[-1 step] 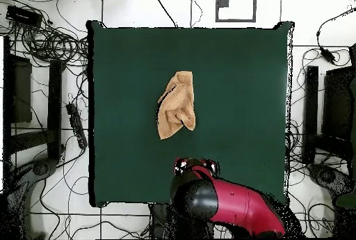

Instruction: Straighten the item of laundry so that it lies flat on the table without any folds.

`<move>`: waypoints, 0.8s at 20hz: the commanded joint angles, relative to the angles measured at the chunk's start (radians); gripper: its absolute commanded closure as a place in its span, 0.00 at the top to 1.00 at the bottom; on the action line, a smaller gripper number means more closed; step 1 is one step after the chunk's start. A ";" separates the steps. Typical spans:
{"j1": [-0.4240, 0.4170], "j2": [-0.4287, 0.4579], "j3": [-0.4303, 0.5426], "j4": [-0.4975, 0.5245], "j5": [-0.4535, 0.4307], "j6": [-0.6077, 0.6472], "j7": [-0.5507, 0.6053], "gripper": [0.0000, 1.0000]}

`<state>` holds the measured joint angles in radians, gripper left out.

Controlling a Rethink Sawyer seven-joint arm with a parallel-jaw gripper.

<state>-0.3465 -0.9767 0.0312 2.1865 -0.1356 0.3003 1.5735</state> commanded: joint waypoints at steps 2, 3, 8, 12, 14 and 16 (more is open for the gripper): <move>0.005 0.122 0.128 -0.029 -0.059 -0.049 0.055 1.00; 0.012 0.122 0.129 -0.043 -0.059 -0.042 0.056 1.00; 0.054 0.115 0.117 -0.092 -0.053 -0.023 0.081 1.00; 0.085 0.117 0.100 -0.104 -0.032 -0.011 0.110 1.00; 0.102 0.118 0.088 -0.116 -0.031 -0.005 0.115 1.00; 0.114 0.118 0.077 -0.132 -0.030 0.023 0.111 1.00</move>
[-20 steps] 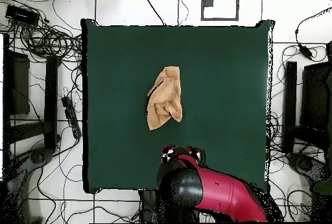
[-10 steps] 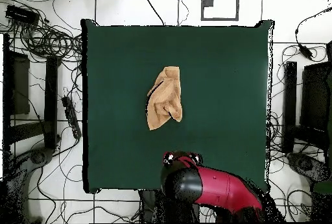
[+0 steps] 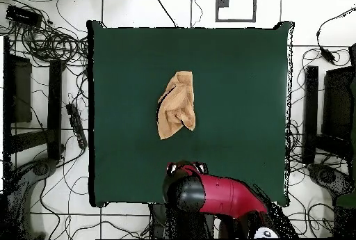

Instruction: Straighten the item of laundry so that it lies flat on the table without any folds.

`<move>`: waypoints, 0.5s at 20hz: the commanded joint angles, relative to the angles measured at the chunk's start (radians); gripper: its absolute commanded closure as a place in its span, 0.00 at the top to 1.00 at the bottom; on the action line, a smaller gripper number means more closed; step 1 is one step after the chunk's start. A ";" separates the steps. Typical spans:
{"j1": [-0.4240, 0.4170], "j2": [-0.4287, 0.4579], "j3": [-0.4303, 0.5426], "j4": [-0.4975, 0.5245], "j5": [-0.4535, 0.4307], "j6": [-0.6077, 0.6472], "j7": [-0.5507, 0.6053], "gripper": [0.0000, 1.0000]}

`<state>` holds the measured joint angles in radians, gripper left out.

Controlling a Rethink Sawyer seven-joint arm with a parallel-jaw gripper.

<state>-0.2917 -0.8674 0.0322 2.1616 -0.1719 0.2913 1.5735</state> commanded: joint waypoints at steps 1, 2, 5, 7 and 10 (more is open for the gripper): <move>0.064 0.007 0.073 -0.114 0.008 0.035 0.112 1.00; 0.068 0.005 0.073 -0.124 0.011 0.059 0.106 1.00; 0.075 0.002 0.080 -0.141 0.025 0.091 0.102 1.00; 0.079 0.008 0.084 -0.145 0.027 0.079 0.105 1.00; 0.086 0.017 0.082 -0.148 0.027 0.058 0.114 1.00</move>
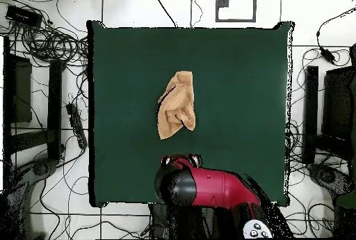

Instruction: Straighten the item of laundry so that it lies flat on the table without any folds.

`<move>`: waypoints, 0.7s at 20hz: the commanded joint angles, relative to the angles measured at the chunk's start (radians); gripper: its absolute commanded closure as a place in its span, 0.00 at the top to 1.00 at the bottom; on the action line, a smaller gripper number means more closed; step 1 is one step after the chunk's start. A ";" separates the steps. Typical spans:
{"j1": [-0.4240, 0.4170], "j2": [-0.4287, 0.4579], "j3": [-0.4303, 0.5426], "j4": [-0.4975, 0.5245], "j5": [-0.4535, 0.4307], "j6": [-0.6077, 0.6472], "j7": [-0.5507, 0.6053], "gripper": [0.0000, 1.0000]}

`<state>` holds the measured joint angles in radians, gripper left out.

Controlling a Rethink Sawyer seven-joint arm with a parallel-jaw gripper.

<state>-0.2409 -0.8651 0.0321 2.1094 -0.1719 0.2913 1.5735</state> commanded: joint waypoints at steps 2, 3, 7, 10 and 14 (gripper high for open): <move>0.060 0.027 0.057 -0.132 0.038 0.077 0.136 1.00; 0.074 0.035 0.044 -0.157 0.042 0.088 0.147 1.00; 0.074 0.079 0.071 -0.262 0.047 0.146 0.108 1.00; 0.066 0.087 0.092 -0.301 0.049 0.167 0.088 1.00; 0.052 0.081 0.108 -0.302 0.048 0.136 0.087 1.00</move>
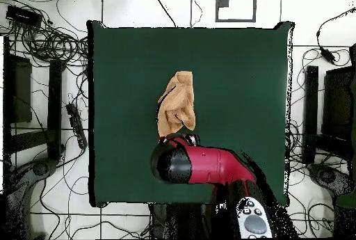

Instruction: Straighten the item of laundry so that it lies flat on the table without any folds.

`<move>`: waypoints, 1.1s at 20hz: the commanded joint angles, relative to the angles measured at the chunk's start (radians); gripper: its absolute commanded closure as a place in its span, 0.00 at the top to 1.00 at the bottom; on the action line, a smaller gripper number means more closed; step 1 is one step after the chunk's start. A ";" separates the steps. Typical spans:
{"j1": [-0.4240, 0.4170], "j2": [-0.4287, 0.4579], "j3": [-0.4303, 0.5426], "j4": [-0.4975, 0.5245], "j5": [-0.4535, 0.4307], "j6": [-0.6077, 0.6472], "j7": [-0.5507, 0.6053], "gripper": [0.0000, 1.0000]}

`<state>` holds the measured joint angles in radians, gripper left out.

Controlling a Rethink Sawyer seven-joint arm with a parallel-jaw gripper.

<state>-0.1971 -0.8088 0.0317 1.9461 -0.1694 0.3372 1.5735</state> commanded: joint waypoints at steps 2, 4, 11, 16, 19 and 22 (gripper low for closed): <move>0.009 0.022 0.105 -0.145 0.044 0.078 0.094 1.00; 0.007 0.030 0.106 -0.169 0.042 0.092 0.085 1.00; 0.025 0.074 0.103 -0.249 0.045 0.174 0.080 1.00; 0.040 0.114 0.080 -0.275 0.039 0.157 0.107 1.00; 0.038 0.140 0.069 -0.279 0.029 0.145 0.111 1.00; 0.027 0.160 0.071 -0.262 0.011 0.106 0.101 1.00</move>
<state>-0.1957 -0.7188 0.0318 1.7203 -0.1659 0.3914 1.5735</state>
